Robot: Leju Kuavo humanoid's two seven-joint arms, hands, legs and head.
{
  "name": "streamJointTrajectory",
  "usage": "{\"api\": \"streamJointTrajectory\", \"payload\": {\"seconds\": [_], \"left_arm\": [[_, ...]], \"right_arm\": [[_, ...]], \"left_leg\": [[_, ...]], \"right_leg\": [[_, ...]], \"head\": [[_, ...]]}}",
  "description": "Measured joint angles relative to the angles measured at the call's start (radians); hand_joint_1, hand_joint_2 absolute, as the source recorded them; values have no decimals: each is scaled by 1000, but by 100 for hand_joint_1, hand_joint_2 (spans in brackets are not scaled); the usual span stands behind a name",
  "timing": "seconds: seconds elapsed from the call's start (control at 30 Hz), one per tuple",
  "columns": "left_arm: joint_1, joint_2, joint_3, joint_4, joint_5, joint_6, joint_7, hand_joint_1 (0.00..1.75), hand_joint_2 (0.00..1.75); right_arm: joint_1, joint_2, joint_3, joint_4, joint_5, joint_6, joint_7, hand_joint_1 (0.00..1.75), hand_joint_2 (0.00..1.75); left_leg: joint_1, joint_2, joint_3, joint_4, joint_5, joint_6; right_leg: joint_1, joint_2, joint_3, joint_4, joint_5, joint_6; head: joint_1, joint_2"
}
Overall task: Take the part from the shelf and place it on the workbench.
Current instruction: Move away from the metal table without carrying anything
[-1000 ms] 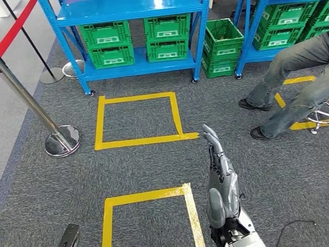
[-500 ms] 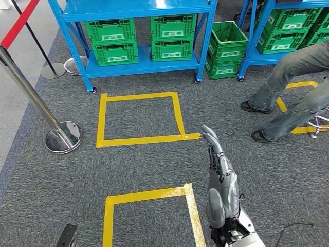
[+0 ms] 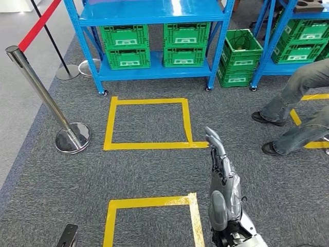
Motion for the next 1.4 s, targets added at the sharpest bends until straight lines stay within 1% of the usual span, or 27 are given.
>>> {"api": "streamJointTrajectory", "payload": {"seconds": [0.07, 0.1, 0.17, 0.23, 0.27, 0.33, 0.4, 0.43, 0.47, 0.53, 0.57, 0.6, 0.63, 0.7, 0.77, 0.83, 0.9, 0.93, 0.97, 1.03, 1.07, 1.1, 1.17, 1.2, 1.27, 1.33, 1.4], "left_arm": [[-1, 2, 1, 0, 1, 0, 0, 0, 0], [-2, 3, 2, 0, 1, 0, 0, 0, 0], [-4, 2, 2, 0, 1, 0, 0, 0, 0], [-7, 1, 2, 0, 1, 0, 0, 0, 0], [-6, 0, 2, 0, 1, 0, 0, 0, 0], [-1, 1, 3, 0, 1, 0, 0, 0, 0], [4, 1, 5, 0, 1, 0, 0, 0, 0], [6, 1, 5, 0, 1, 0, 0, 0, 0], [9, 1, 5, 0, 1, 0, 0, 0, 0], [19, 4, 6, 0, 1, 0, 0, 0, 0], [23, 6, 7, 0, 1, 0, 0, 0, 0], [22, 6, 8, 0, 1, 0, 0, 0, 0], [15, 5, 9, 0, 2, 0, 0, 0, 0], [1, 4, 9, 0, 2, 1, -1, 0, 0], [-3, 3, 9, 0, 4, 1, -1, 0, 0], [0, 2, 9, 0, 6, 1, -1, 0, 0], [4, 0, 10, 0, 7, 1, -1, 0, 0], [5, -1, 10, 0, 7, 1, -1, 0, 0], [7, -2, 10, 0, 7, 1, -1, 0, 0], [10, -3, 11, 0, 8, 1, -1, 0, 0], [9, -5, 11, 0, 9, 0, 0, 0, 0], [5, -6, 12, -1, 10, 0, 0, 0, 0], [-12, -5, 12, -4, 11, 0, 0, 0, 0], [-20, -4, 12, -6, 12, 1, 0, 0, 0], [-29, -2, 12, -6, 14, 1, -1, 0, 0], [-21, -2, 12, -6, 14, 1, 0, 0, 0], [-10, 0, 13, -6, 14, 1, 0, 0, 0]], "right_arm": [[2, 0, -1, 1, 0, 0, 0, 0, 0], [2, 0, -1, 1, -1, 0, 0, 0, 0], [3, 0, -1, 0, -1, 0, -1, 0, 0], [3, 0, -1, 0, -1, 0, -2, 0, 0], [3, 0, 0, -1, -1, 0, -2, 0, 0], [3, 0, -1, -1, 0, 1, -3, 0, 0], [3, 0, -1, -1, 0, 1, -3, 0, 0], [3, 0, -1, -1, 0, 1, -3, 0, 0], [3, 0, -1, -1, 0, 1, -3, 0, 0], [3, 1, -1, 1, 0, 1, -2, 0, 0], [2, 1, 0, 1, 0, 1, -1, 0, 0], [1, 2, 0, 0, 0, 2, -1, 0, 0], [-2, 2, 2, -2, 0, 2, -1, 0, 0], [-10, 3, 4, -5, 0, 2, -1, 0, 0], [-13, 3, 5, -6, 0, 2, -1, 0, 0], [-12, 2, 4, -6, 1, 2, -1, 0, 0], [-11, 2, 4, -5, 1, 2, 0, 0, 0], [-11, 2, 4, -4, 2, 2, 0, 0, 0], [-11, 2, 3, -3, 2, 2, 1, 0, 0], [-10, 1, 3, 2, 3, 2, 2, 0, 0], [-9, 1, 3, 2, 3, 2, 3, 0, 0], [-9, 2, 4, 0, 4, 2, 4, 0, 0], [-16, 6, 10, -11, 5, 2, 3, 0, 0], [-20, 9, 13, -14, 5, 3, 3, 0, 0], [-22, 10, 15, -14, 5, 4, 4, 0, 0], [-18, 10, 15, -13, 6, 5, 5, 0, 0], [-15, 10, 15, -11, 6, 5, 6, 0, 0]], "left_leg": [[2, -1, 12, 2, -19, -19], [3, -1, 17, 4, -19, -26], [6, 3, 0, 54, 10, -38], [6, 10, -79, 182, 44, -44], [4, 13, -127, 248, 37, -44], [-1, 14, -206, 316, -47, -39], [-10, 14, -245, 289, -128, -24], [-17, 14, -253, 246, -125, -13], [-25, 14, -255, 188, -71, 3], [-46, 10, -251, 81, 111, 31], [-54, 8, -245, 54, 171, 36], [-60, 6, -234, 45, 188, 37], [-60, 4, -216, 48, 167, 35], [-56, 1, -172, 39, 131, 40], [-50, 0, -123, 27, 97, 47], [-48, -1, -73, 17, 60, 51], [-47, -8, -11, 6, 20, 51], [-47, -11, 23, -2, -1, 50], [-47, -14, 58, -11, -23, 49], [-46, -19, 116, -28, -67, 45], [-46, -20, 141, -38, -93, 41], [-46, -22, 163, -38, -100, 35], [-50, -19, 185, -3, -83, 24], [-51, -13, 175, 44, -58, 19], [-47, -2, 115, 159, -68, 7], [-35, 5, 41, 239, -155, -12], [-20, 7, -6, 236, -233, -30]], "right_leg": [[1, 2, 23, -47, 10, -18], [4, 4, 29, -47, -4, -37], [5, 5, 52, -49, -12, -58], [8, 1, 86, -56, -31, -71], [11, -1, 105, -61, -44, -74], [16, -1, 151, -75, -72, -78], [23, 1, 207, -92, -104, -80], [27, 1, 236, -101, -121, -80], [30, 1, 264, -111, -138, -81], [36, 6, 316, -130, -176, -78], [36, 9, 343, -141, -192, -74], [36, 12, 364, -143, -197, -67], [36, 15, 368, -125, -185, -60], [35, 13, 318, -2, -132, -47], [36, 10, 211, 156, -125, -40], [36, 9, 102, 227, -205, -38], [37, 9, 17, 207, -286, -40], [39, 9, -14, 169, -283, -43], [43, 9, -37, 115, -229, -49], [51, 10, -57, -4, -8, -65], [56, 11, -56, -40, 77, -73], [59, 13, -52, -61, 119, -80], [58, 16, -23, -68, 91, -94], [53, 16, -3, -75, 78, -102], [43, 13, 37, -83, 60, -111], [34, 14, 63, -84, 43, -108], [26, 16, 86, -83, 25, -96]], "head": [[5, 0], [6, 0], [3, 0], [-1, 0], [-1, 0], [-2, 0], [-4, 0], [-5, 0], [-6, 0], [-4, 0], [-6, 0], [-6, 0], [-10, 0], [-8, 0], [-4, 0], [-2, 0], [-1, 0], [0, 0], [0, 0], [-2, 0], [-3, 0], [-3, 0], [-2, 0], [-4, 0], [-9, 0], [-12, 0], [-14, 0]]}}
